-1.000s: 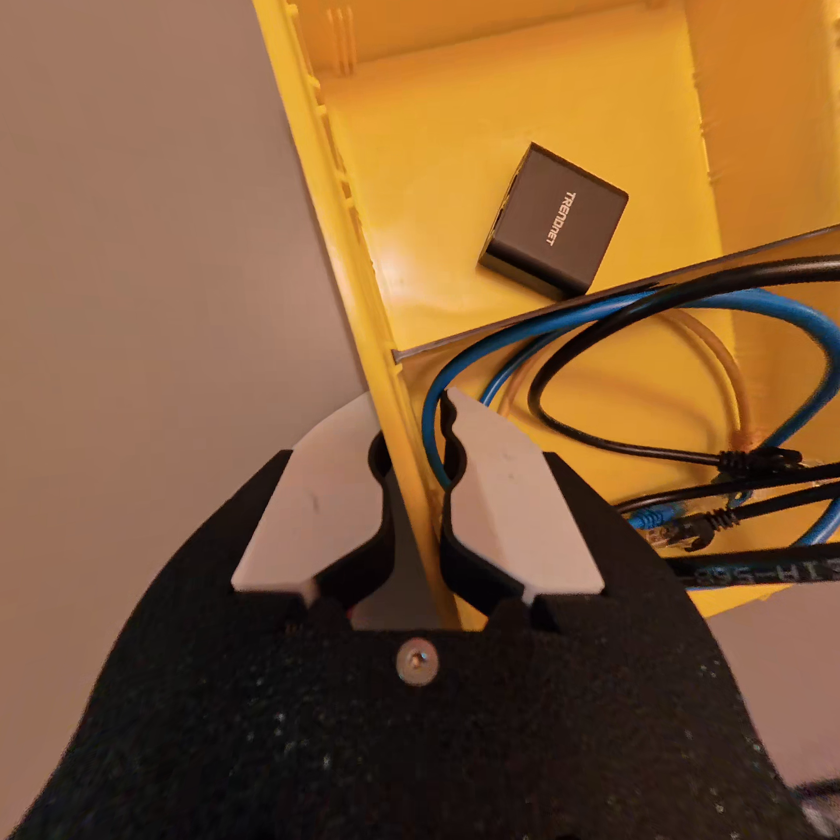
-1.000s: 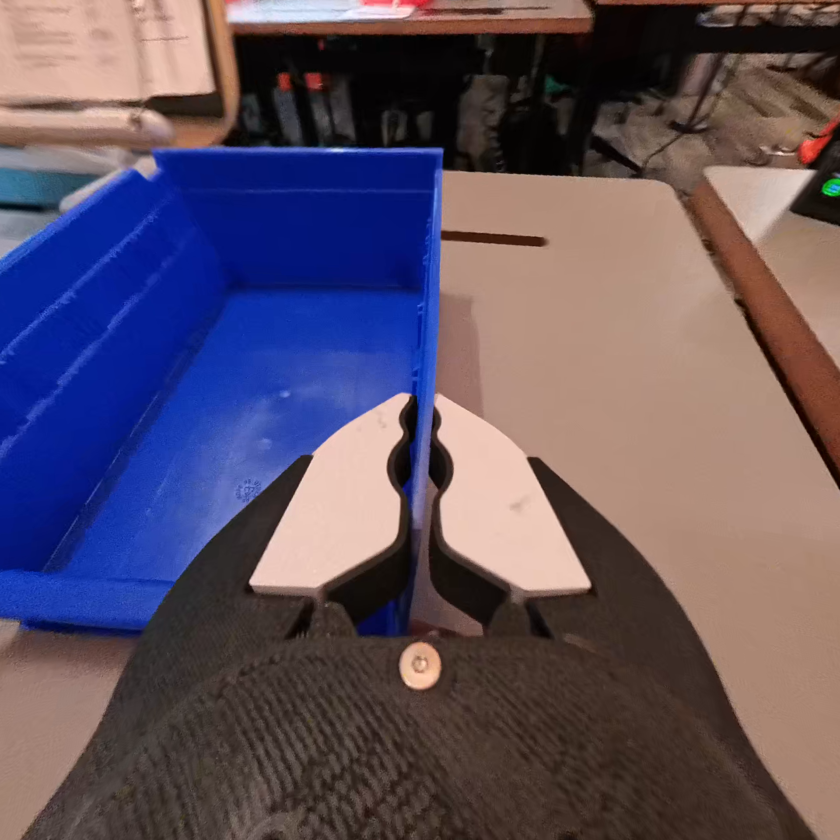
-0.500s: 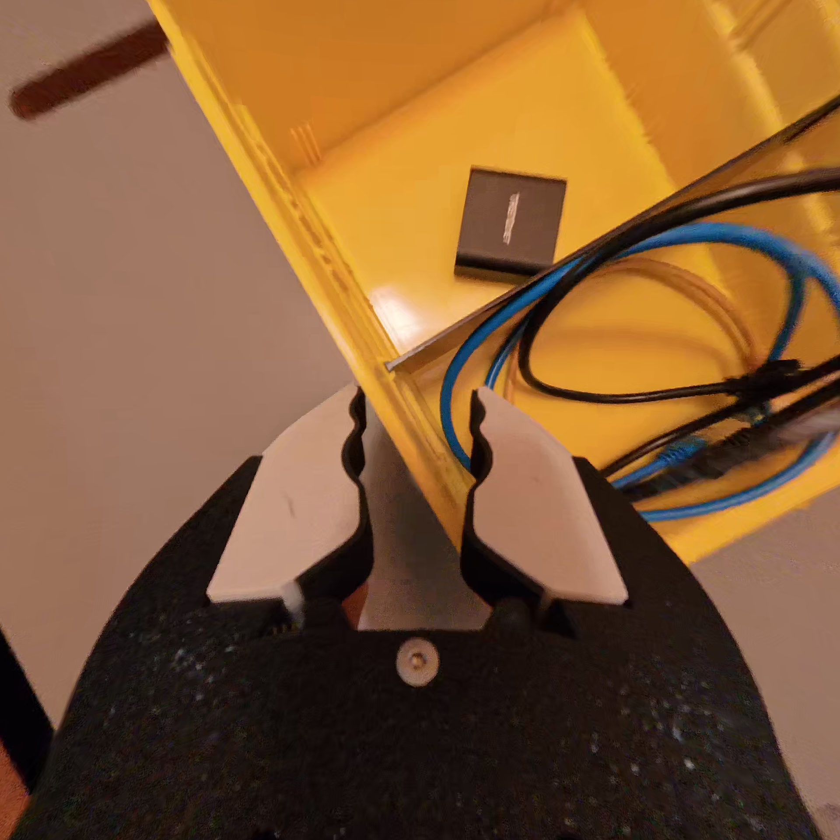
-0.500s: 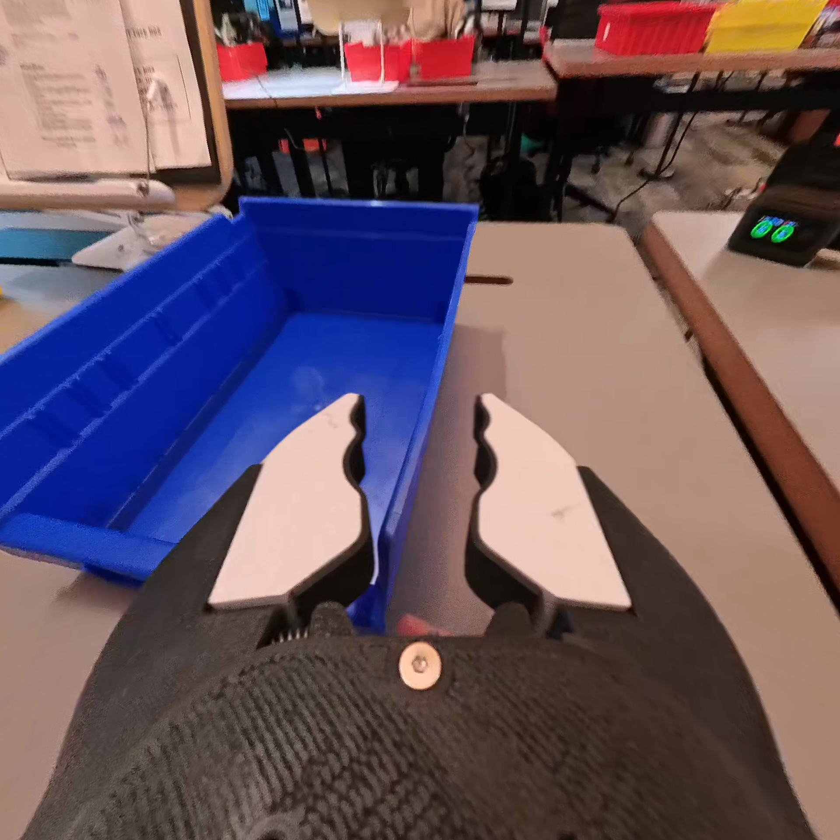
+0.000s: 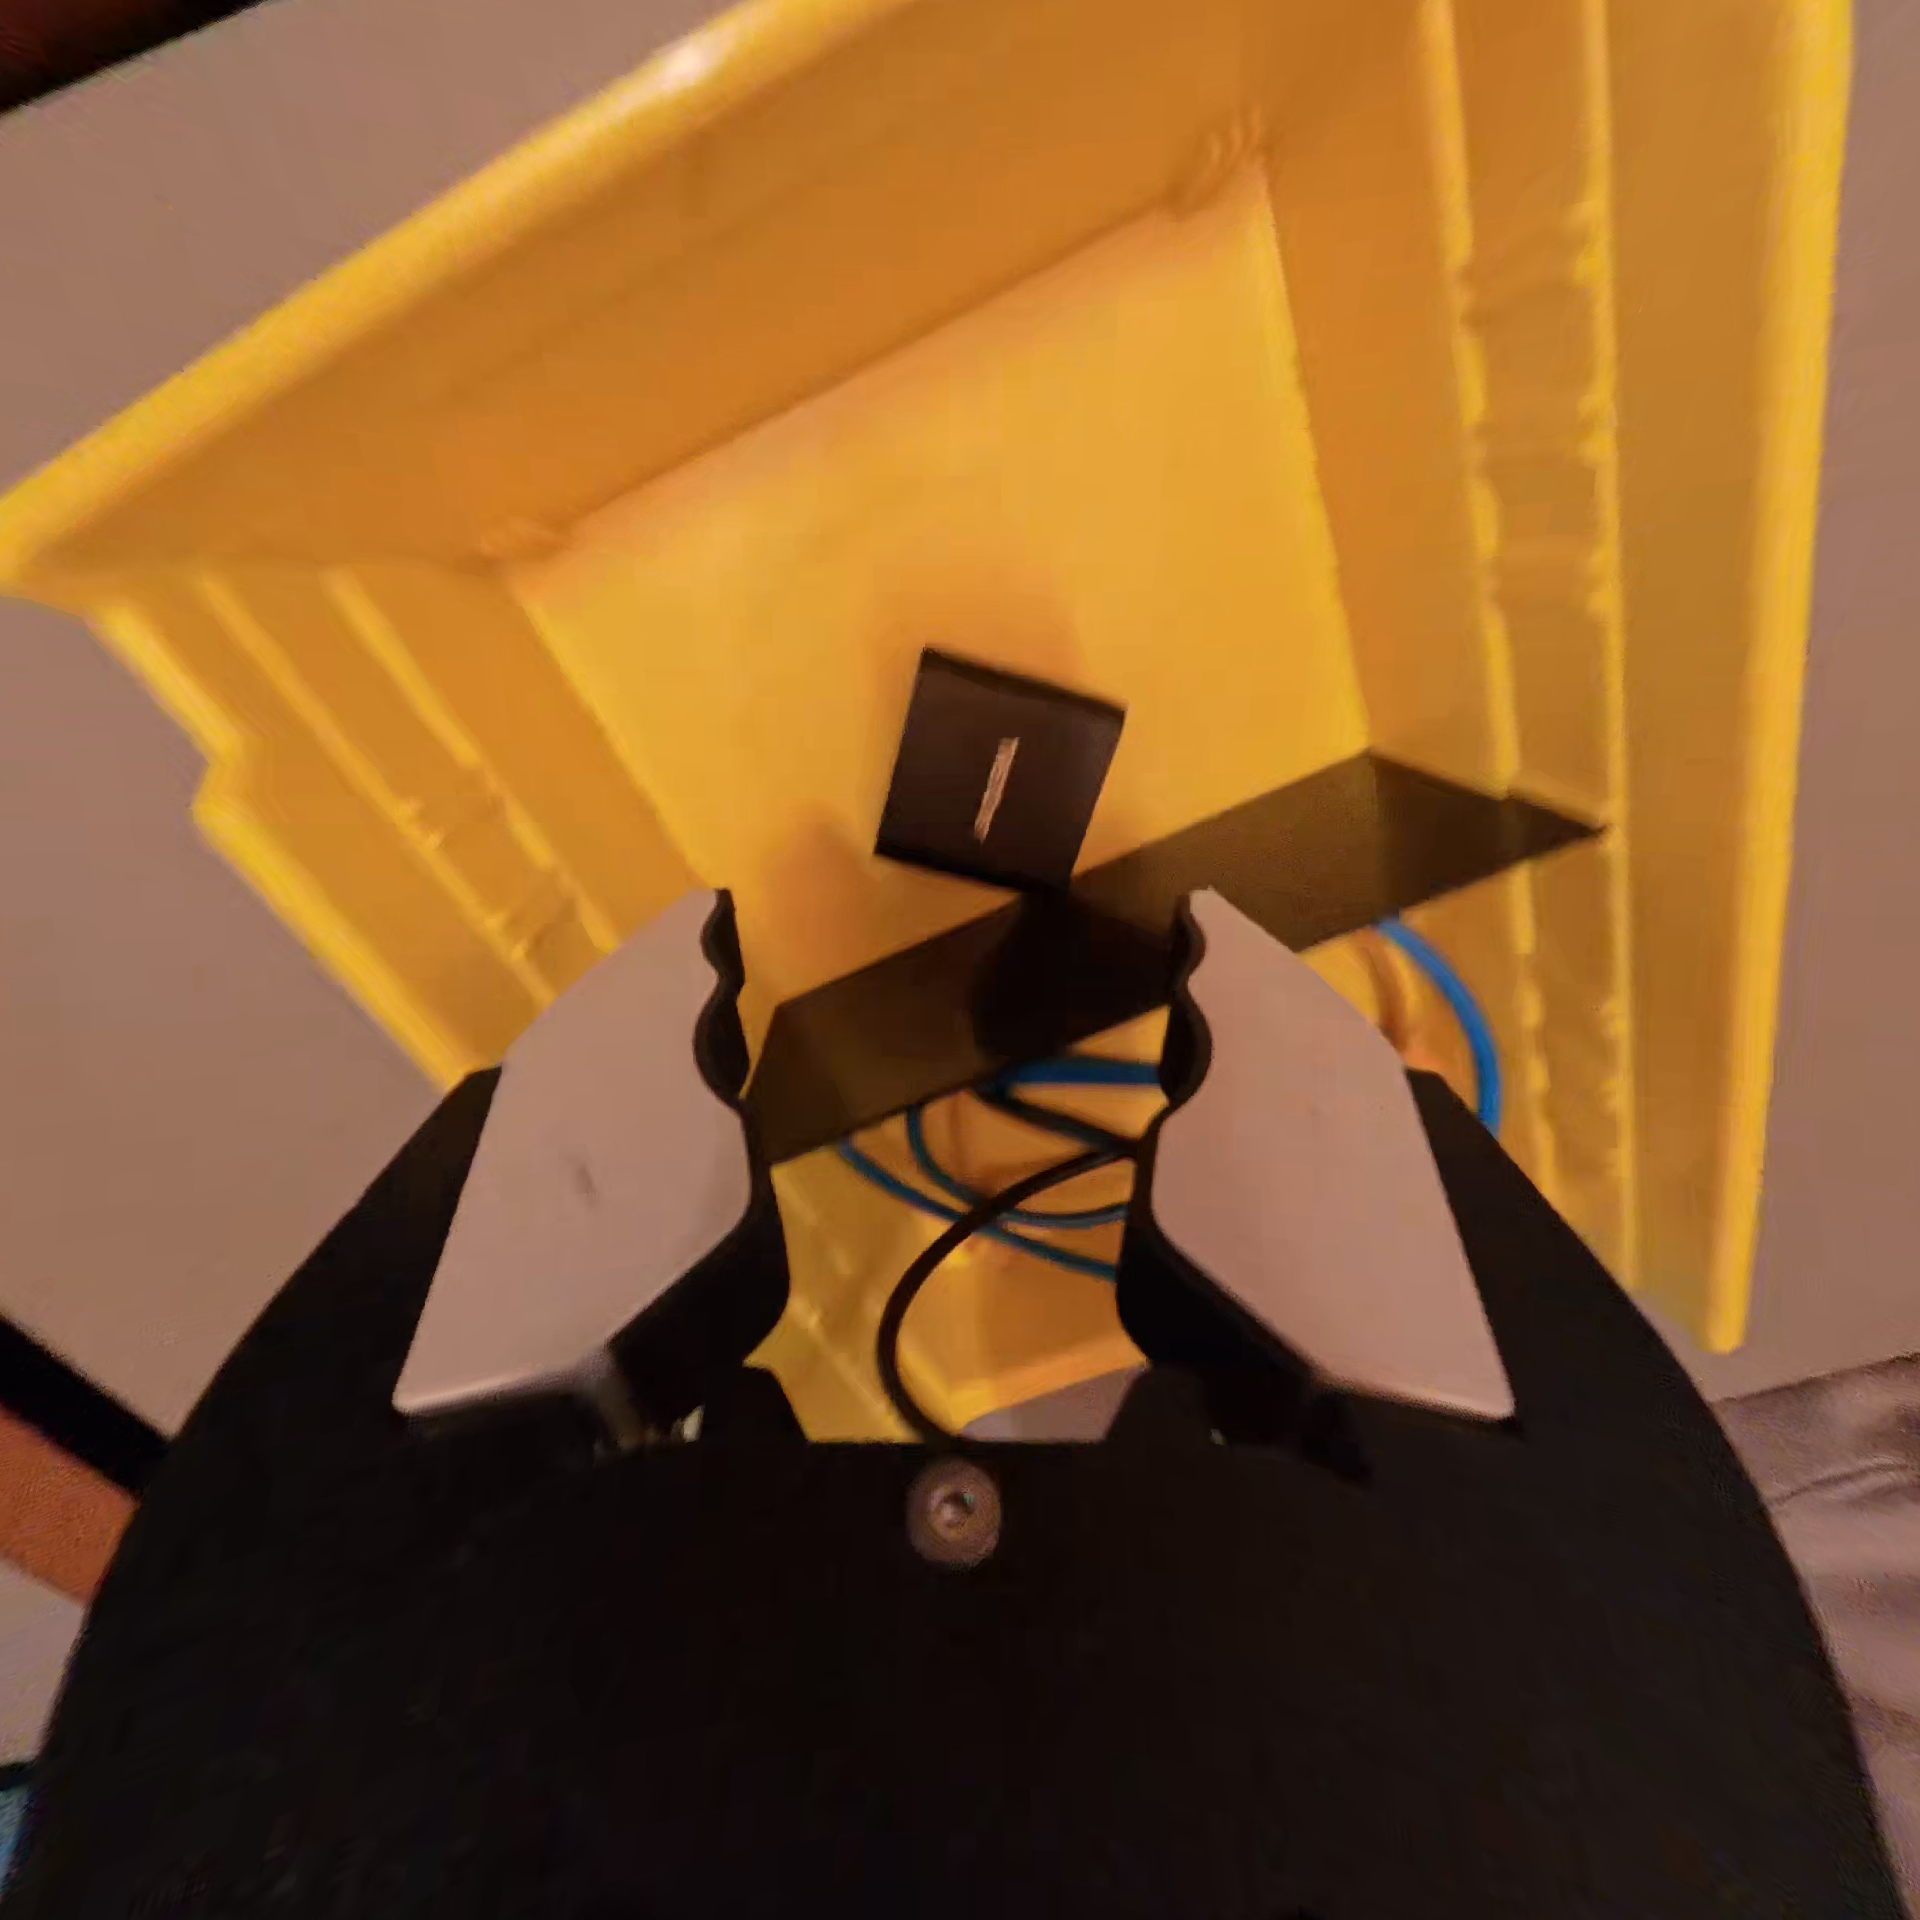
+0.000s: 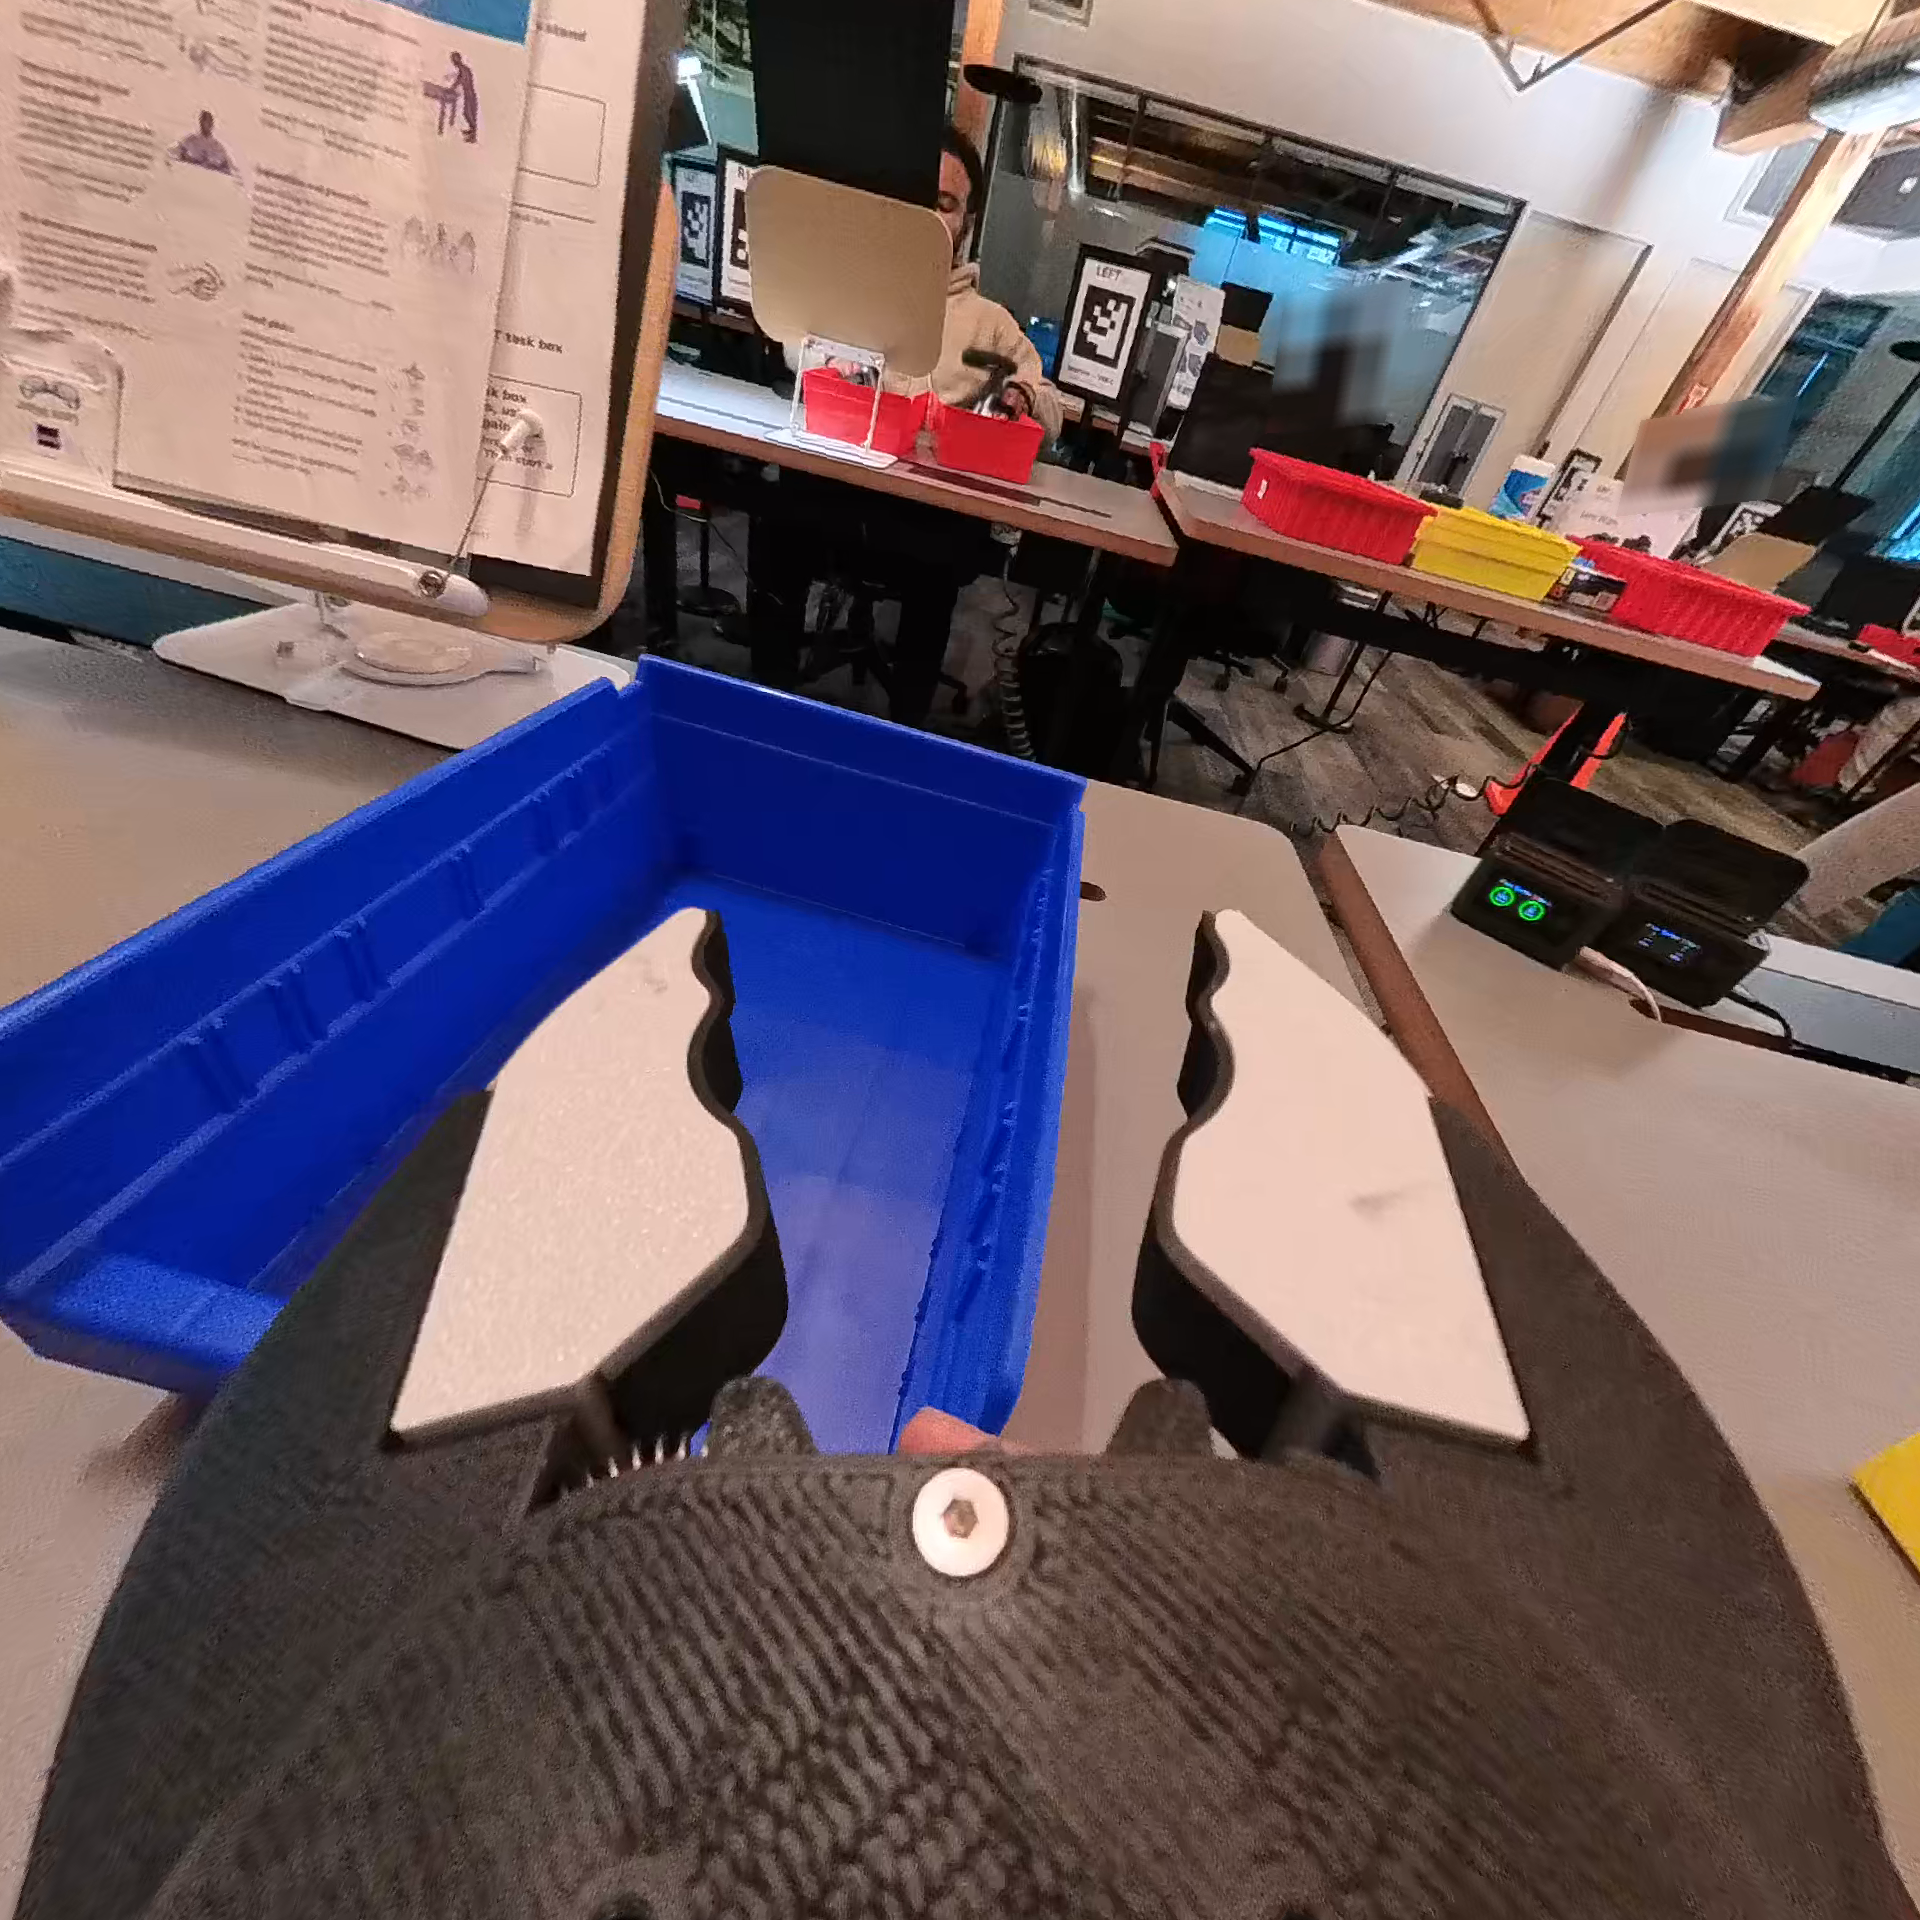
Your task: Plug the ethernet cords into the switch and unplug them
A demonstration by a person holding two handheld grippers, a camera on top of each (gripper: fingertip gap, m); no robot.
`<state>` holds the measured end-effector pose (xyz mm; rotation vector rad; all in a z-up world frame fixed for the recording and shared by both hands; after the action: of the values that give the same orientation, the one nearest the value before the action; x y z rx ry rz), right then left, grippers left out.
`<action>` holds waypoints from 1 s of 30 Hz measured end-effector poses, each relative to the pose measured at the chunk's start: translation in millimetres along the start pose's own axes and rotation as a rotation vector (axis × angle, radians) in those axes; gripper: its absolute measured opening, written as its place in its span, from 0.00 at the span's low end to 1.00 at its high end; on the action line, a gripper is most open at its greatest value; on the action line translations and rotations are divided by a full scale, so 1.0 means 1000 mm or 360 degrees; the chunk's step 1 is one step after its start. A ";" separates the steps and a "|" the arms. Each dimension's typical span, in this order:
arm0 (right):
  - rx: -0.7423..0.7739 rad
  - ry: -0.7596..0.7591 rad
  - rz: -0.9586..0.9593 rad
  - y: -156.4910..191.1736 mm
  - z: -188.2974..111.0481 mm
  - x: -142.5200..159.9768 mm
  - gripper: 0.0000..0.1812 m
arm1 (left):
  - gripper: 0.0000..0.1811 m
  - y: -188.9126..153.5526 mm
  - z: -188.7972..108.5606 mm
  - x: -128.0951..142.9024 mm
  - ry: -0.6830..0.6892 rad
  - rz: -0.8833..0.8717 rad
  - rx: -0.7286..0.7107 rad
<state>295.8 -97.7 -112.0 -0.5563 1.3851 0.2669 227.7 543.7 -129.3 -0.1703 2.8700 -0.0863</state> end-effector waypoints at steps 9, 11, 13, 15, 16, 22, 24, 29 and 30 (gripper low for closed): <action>-0.0027 -0.0027 -0.0049 0.002 0.000 0.001 0.45 | 0.50 -0.007 0.059 -0.011 0.0520 0.0011 -0.0045; -0.0025 -0.0018 -0.0046 0.000 0.000 0.004 0.46 | 0.53 -0.015 0.066 -0.013 0.0545 0.0044 -0.0073; -0.0035 -0.0029 -0.0016 -0.001 0.000 0.005 0.45 | 0.51 -0.018 0.069 -0.019 0.0519 0.0017 -0.0108; -0.0043 -0.0038 0.0016 -0.002 -0.001 0.006 0.45 | 0.50 -0.016 0.073 -0.020 0.0552 0.0016 -0.0205; -0.0046 -0.0039 0.0027 -0.002 -0.001 0.006 0.45 | 0.49 -0.015 0.077 -0.019 0.0595 0.0012 -0.0232; -0.0031 -0.0063 0.0061 -0.007 -0.006 0.004 0.45 | 0.36 -0.020 0.093 -0.018 0.0536 -0.0109 -0.0129; -0.0024 -0.0084 0.0070 -0.008 -0.007 0.001 0.44 | 0.33 -0.020 0.092 -0.019 0.0530 -0.0079 -0.0124; -0.0028 -0.0115 0.0048 -0.006 -0.010 -0.007 0.44 | 0.40 -0.016 0.085 -0.017 0.0417 0.0026 -0.0157; -0.0029 -0.0120 0.0040 -0.006 -0.010 -0.009 0.44 | 0.43 -0.015 0.077 -0.022 0.0276 0.0036 -0.0147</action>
<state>288.4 -106.5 -103.2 -0.5388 1.3188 0.3179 270.9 528.2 -196.9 -0.1553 3.0501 0.0381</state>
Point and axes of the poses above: each gripper's, where its closed fingertips meet, z out along the fingers, x out of its underside, y = z × x across the jaws, the point moved 8 cm from there along -z, back along the fingers, and after that the axes turned 10 degrees about -y, right-handed, at the moved point
